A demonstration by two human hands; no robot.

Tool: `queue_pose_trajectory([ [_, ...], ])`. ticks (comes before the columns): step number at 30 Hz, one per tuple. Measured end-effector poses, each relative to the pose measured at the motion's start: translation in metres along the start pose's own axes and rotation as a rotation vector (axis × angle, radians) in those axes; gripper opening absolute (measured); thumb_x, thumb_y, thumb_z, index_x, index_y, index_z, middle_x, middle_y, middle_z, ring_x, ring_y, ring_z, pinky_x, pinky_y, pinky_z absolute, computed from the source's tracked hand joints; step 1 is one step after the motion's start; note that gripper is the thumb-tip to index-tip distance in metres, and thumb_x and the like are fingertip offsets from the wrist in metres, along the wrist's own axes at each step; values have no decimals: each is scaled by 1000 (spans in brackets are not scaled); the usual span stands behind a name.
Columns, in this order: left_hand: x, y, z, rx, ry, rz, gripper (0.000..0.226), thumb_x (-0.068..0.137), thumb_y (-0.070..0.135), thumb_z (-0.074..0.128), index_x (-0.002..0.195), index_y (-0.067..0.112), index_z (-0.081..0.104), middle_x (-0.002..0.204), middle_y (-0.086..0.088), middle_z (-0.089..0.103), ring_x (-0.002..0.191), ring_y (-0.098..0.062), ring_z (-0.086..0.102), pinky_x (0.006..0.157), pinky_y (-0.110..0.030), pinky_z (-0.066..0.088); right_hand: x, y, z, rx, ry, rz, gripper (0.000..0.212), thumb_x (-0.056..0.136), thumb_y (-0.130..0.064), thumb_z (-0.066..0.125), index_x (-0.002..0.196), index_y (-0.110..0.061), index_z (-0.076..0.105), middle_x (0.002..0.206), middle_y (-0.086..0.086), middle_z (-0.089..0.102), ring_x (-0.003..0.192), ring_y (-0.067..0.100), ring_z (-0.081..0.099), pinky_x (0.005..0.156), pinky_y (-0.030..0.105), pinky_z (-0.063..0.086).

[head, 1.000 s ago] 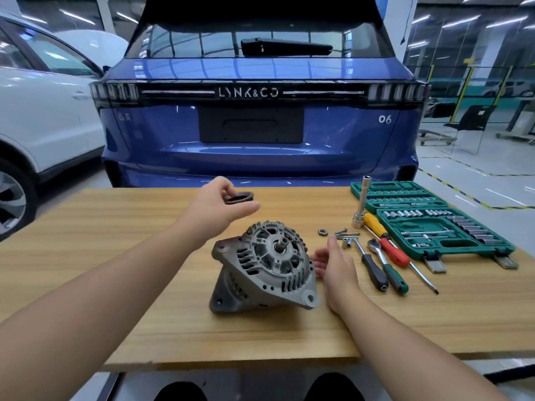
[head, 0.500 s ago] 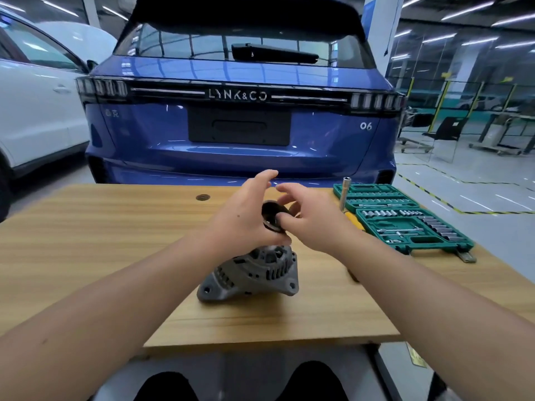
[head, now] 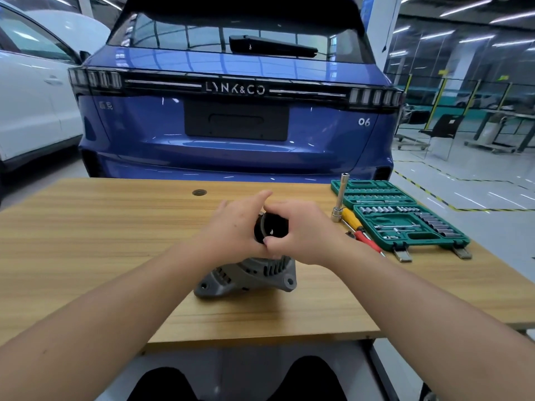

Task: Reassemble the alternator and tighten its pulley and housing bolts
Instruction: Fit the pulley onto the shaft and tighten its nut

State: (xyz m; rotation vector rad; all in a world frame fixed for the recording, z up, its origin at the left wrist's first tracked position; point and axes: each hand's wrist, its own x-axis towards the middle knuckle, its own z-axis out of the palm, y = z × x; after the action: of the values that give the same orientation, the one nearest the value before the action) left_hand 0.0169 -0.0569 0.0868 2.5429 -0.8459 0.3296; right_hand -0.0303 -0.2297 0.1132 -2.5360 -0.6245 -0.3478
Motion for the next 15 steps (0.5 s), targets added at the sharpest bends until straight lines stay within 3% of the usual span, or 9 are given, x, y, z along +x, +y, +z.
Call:
queue_pose_trajectory([
  [1,0,-3,-5,6,-60,-44,113,67,60,86,159,32,26,148,11,52,136,-17,48,115,-47,40,0,1,-1,-17,2,-1,34,82,-26,72,114,-18,68,96,-7,66,88,11,60,72,26,55],
  [3,0,-7,-11,-15,-144,-53,100,64,59,89,148,39,39,134,18,59,123,-12,56,100,-38,51,3,2,-2,-8,6,1,37,81,-26,72,118,-19,68,101,-5,68,92,13,61,77,32,57],
  [7,-1,-5,-14,19,-160,-45,85,63,53,91,136,40,49,117,23,61,106,-6,59,85,-30,52,10,4,0,4,-41,-34,35,81,-25,72,115,-22,68,102,-6,68,95,11,61,80,35,57],
  [12,0,-10,-14,42,-165,-91,109,64,57,91,153,33,34,130,16,60,115,-13,59,87,-31,52,14,13,2,120,-99,74,47,84,-27,71,131,-30,64,108,-11,70,97,9,64,80,32,60],
  [15,1,-8,-14,57,-164,-93,106,65,58,89,152,33,35,130,14,61,109,-11,56,83,-32,51,20,14,3,98,-180,121,50,87,-32,70,136,-33,61,103,-13,70,89,7,66,75,32,60],
])
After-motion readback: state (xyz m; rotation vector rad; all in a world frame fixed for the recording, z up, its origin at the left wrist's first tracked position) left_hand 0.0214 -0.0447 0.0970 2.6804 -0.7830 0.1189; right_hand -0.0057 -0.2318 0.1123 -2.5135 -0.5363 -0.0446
